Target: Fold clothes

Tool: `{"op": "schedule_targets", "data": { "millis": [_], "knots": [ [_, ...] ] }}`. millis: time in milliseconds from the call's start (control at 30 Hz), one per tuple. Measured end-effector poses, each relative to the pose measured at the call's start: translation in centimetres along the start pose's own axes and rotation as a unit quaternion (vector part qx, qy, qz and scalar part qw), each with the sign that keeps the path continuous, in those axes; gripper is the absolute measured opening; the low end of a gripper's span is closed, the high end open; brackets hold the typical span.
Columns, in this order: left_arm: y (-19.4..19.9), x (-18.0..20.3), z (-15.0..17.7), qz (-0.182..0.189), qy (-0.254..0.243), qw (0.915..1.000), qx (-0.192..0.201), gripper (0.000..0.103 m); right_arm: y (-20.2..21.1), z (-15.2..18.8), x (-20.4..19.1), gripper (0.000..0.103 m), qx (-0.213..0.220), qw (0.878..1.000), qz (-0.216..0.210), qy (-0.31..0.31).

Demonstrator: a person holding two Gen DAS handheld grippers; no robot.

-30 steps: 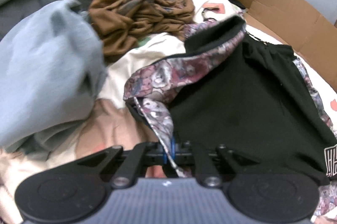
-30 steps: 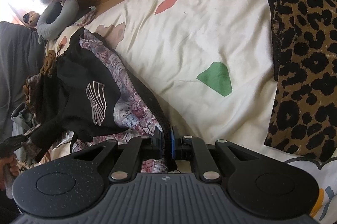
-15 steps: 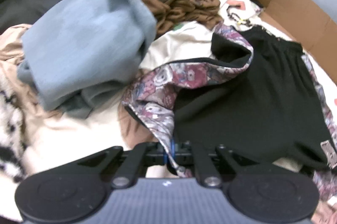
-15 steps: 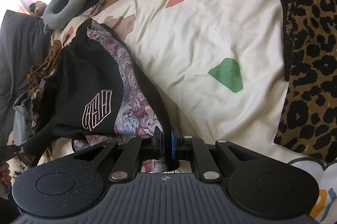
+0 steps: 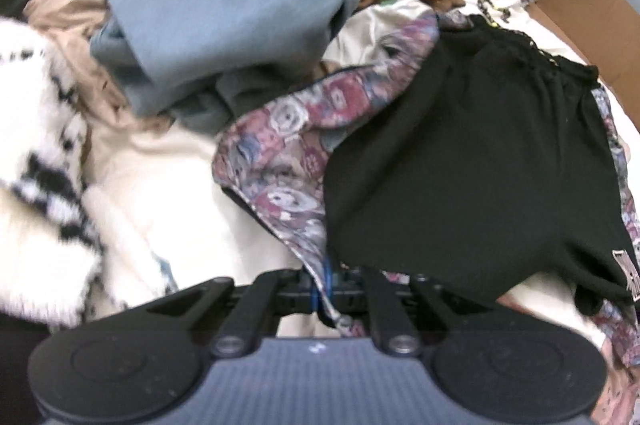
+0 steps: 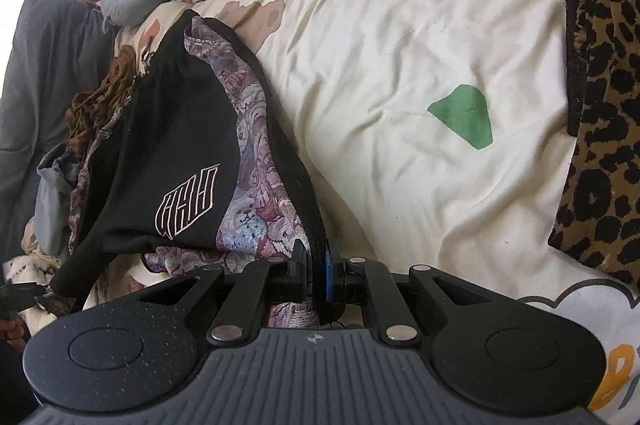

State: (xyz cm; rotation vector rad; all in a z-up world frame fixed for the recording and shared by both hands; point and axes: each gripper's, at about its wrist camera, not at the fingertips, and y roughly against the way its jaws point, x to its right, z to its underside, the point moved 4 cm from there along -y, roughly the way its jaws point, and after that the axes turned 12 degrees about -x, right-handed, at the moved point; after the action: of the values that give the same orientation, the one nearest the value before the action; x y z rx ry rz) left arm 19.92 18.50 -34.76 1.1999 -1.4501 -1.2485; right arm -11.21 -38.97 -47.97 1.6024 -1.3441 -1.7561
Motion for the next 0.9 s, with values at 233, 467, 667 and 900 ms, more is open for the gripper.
{"op": "schedule_targets", "data": {
  "millis": [233,467,667,900],
  "knots": [
    [0.1,0.0,3.7,0.005,0.025,0.9988,-0.041,0.004,0.7,0.7,0.5,0.006,0.0,1.0,0.028,-0.001],
    [0.9,-0.3,4.3,0.007,0.032,0.9976,-0.061,0.004,2.6,1.9,1.3,0.006,0.004,0.999,0.036,-0.014],
    [0.4,-1.2,5.5,0.017,0.043,0.9952,-0.087,0.004,4.1,2.6,2.7,0.006,0.005,0.998,0.06,-0.028],
    [0.0,-0.9,5.2,0.014,0.031,0.9929,-0.114,0.014,4.0,3.6,3.4,0.013,-0.019,0.996,0.08,-0.042]
  ]
}}
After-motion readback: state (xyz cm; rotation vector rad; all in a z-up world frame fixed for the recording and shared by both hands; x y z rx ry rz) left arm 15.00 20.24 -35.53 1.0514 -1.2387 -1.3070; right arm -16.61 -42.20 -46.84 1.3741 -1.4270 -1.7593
